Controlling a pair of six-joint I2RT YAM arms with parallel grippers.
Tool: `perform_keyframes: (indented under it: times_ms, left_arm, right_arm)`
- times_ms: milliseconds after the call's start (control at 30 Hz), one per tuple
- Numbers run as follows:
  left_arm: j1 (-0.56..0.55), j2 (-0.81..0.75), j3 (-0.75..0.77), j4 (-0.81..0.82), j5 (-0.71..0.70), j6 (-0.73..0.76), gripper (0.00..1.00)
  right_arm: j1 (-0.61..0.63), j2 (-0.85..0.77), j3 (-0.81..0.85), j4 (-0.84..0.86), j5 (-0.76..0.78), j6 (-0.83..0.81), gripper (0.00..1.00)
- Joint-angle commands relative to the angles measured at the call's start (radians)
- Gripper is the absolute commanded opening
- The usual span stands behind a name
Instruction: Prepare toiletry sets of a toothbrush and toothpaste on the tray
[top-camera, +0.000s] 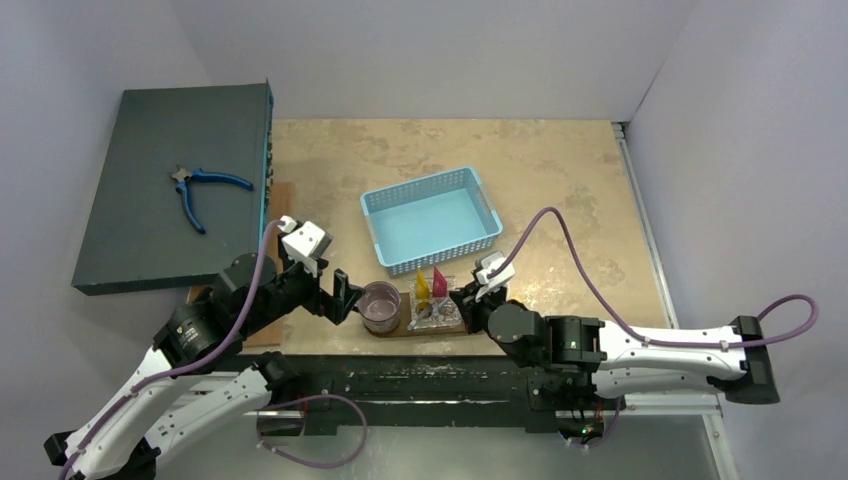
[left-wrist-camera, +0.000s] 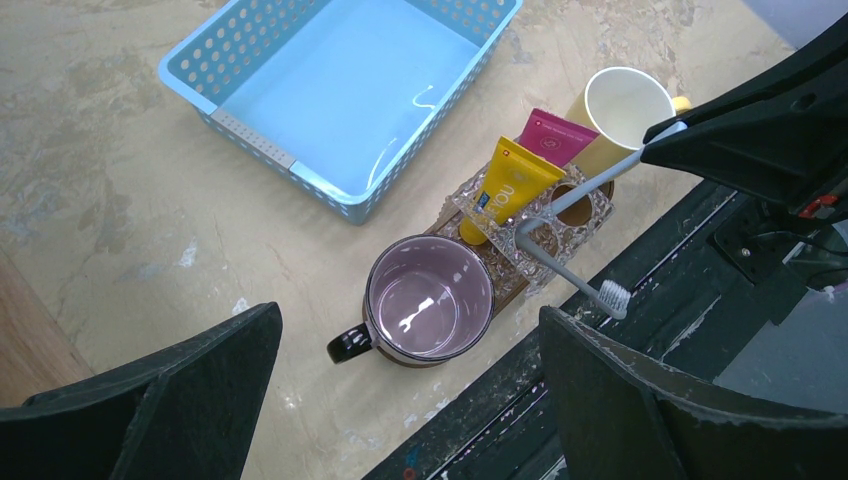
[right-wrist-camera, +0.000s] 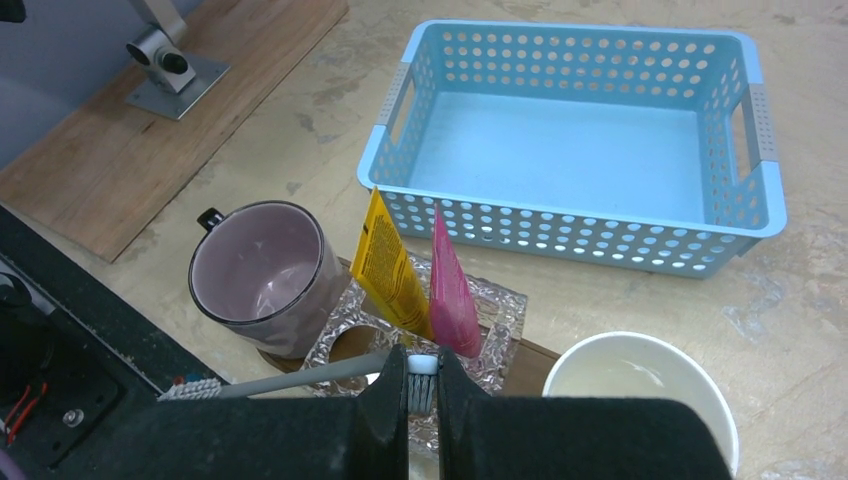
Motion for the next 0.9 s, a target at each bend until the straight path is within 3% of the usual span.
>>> perform_keyframes:
  times_ms: [0, 333, 867]
  left_arm:
    - [-0.003, 0.0, 0.001, 0.019, 0.002, 0.014, 1.0]
    - [-0.003, 0.001, 0.002, 0.02, 0.004, 0.016, 1.0]
    - [-0.003, 0.002, 0.002, 0.018, 0.01, 0.016, 1.0]
  right_arm:
    - [0.029, 0.005, -0.008, 0.053, 0.079, -0.011, 0.0]
    - [0.091, 0.031, -0.02, 0.052, 0.167, 0.004, 0.0]
    - [0.16, 0.06, -0.021, 0.025, 0.243, 0.052, 0.25]
